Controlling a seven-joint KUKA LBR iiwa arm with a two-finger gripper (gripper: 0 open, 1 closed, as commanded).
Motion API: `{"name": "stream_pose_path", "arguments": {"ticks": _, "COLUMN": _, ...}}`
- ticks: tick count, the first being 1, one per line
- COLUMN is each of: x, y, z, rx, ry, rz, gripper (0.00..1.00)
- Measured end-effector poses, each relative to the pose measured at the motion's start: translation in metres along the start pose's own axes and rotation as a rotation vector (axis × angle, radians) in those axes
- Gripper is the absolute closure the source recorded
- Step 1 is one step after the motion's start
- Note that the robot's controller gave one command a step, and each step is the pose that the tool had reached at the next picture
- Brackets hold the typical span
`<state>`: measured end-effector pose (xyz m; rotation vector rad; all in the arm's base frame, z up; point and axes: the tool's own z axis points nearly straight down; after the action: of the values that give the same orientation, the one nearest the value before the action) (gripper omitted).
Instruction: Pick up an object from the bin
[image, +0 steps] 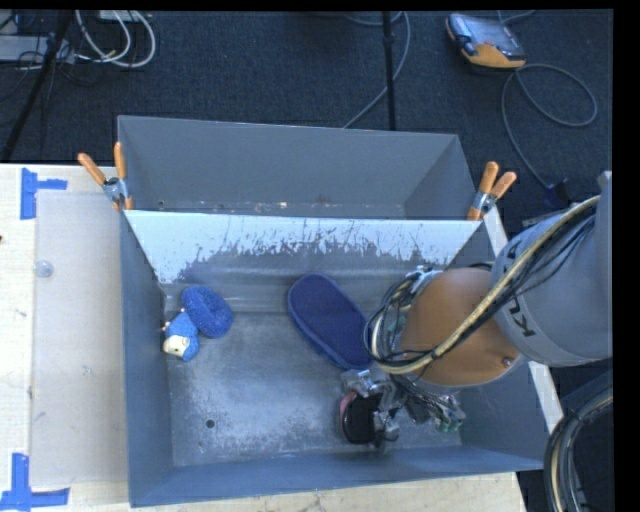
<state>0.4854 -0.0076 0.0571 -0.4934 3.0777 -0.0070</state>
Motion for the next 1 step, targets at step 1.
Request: {"name": "stream_pose_path", "arguments": {"ticks": 1, "x": 0.0015, "y": 0.0007, "z": -0.0049, "rx": -0.002, "ry": 0.007, "rz": 0.004, "gripper": 1.00}}
